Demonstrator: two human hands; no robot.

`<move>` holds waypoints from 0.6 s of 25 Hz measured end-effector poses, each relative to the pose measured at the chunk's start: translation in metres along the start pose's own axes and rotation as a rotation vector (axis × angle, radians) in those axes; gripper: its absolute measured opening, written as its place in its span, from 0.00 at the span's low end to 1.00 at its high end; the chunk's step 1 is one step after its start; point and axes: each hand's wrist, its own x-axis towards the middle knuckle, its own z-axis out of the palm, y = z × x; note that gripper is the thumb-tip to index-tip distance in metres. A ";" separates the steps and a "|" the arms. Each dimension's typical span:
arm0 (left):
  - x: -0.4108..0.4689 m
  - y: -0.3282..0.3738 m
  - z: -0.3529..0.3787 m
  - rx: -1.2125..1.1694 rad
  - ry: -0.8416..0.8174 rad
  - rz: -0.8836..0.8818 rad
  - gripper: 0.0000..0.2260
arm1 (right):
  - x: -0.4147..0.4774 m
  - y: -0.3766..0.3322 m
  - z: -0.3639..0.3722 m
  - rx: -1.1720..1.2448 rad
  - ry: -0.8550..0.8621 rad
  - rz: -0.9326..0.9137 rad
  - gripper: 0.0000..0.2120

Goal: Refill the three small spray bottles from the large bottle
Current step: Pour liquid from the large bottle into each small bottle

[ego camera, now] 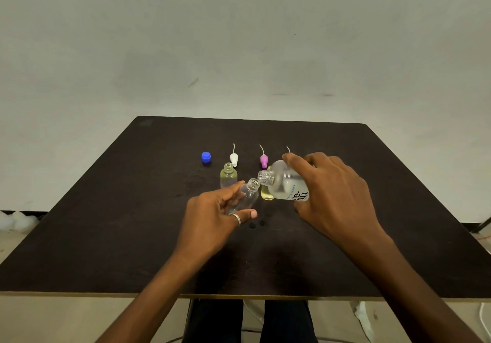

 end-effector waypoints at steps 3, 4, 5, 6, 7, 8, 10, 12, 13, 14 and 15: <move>0.001 -0.001 0.000 0.005 -0.001 -0.003 0.31 | 0.000 0.001 0.000 -0.015 0.010 -0.001 0.39; 0.001 -0.001 0.001 0.006 -0.001 -0.002 0.31 | 0.000 0.001 0.000 -0.018 0.010 -0.002 0.39; 0.001 -0.001 0.001 0.004 0.000 0.000 0.31 | 0.000 0.001 0.000 -0.019 0.008 -0.003 0.39; 0.000 -0.002 0.001 0.002 0.001 0.001 0.30 | 0.000 0.001 0.000 -0.019 0.009 -0.006 0.39; 0.000 -0.002 0.001 0.001 0.001 0.001 0.30 | 0.000 0.001 0.000 -0.018 0.015 -0.009 0.38; 0.000 -0.002 0.001 0.000 -0.001 0.000 0.30 | 0.000 0.001 0.000 -0.020 0.024 -0.011 0.38; 0.000 -0.003 0.001 -0.003 -0.001 -0.003 0.30 | 0.000 0.001 0.001 -0.027 0.040 -0.017 0.38; 0.000 -0.003 0.000 0.008 -0.001 -0.004 0.30 | 0.000 0.001 0.001 -0.027 0.039 -0.023 0.38; 0.000 -0.003 0.000 0.016 -0.002 -0.002 0.30 | 0.001 0.001 0.000 -0.025 0.037 -0.025 0.38; 0.000 -0.003 0.000 0.019 -0.004 -0.001 0.31 | 0.001 0.001 0.000 -0.022 0.038 -0.026 0.38; 0.000 -0.003 0.000 0.019 -0.005 -0.002 0.31 | 0.001 0.000 0.000 -0.019 0.039 -0.027 0.38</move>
